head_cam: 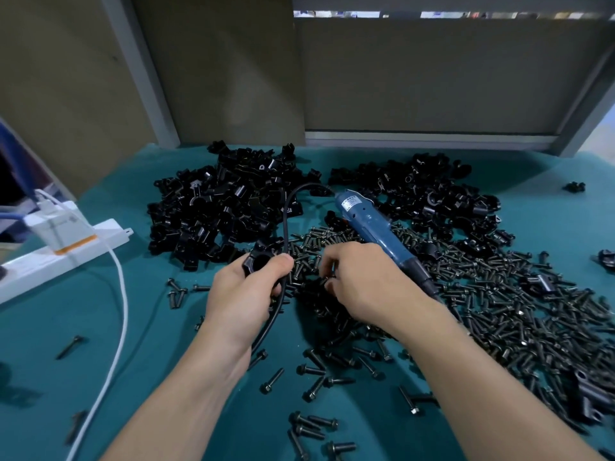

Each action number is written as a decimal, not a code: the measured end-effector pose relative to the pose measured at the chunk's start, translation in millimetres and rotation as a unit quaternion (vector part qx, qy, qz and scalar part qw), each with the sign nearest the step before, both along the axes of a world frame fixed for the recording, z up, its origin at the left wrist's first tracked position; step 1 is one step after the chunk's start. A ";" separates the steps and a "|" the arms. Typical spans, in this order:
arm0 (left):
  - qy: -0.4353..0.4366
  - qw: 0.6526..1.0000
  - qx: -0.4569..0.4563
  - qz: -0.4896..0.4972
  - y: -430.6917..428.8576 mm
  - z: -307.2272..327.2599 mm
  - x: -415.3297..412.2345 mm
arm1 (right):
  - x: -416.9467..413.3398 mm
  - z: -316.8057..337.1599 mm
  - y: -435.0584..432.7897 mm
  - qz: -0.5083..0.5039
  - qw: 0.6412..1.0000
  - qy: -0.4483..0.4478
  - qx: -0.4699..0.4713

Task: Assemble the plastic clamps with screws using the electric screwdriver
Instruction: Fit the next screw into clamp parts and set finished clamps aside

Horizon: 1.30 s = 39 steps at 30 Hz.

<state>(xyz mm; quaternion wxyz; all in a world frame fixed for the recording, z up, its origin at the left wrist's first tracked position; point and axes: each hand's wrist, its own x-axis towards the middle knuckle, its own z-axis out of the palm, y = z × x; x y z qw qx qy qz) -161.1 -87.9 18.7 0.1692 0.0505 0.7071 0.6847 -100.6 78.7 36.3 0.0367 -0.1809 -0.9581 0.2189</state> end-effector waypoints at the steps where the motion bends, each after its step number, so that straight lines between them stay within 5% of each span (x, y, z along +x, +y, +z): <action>1: 0.000 1.000 -0.002 -0.002 -0.1 0.1 0.3 | 5.0 -1.6 -0.1 -0.011 1.000 0.023 -0.012; 10: 0.008 0.999 -0.022 -0.030 -0.7 -1.3 2.7 | 59.1 -8.5 9.6 -0.146 0.929 0.206 -0.272; 14: 0.118 0.977 -0.119 -0.132 1.5 -2.6 7.6 | 61.1 -3.8 6.6 -0.129 0.836 0.257 -0.467; 20: 0.265 0.911 -0.195 -0.247 -0.5 -5.6 17.5 | 61.3 -4.0 4.5 -0.054 0.771 0.236 -0.589; 24: 0.291 0.891 -0.209 -0.279 1.1 -5.0 20.7 | 62.1 -5.6 3.2 -0.030 0.782 0.249 -0.570; 30: 0.278 0.907 -0.147 -0.279 3.3 -2.5 18.5 | 63.6 -2.2 0.1 0.017 0.834 0.263 -0.485; 39: 0.244 0.916 -0.078 -0.309 1.8 0.9 16.3 | 64.2 2.0 2.6 0.027 0.840 0.268 -0.471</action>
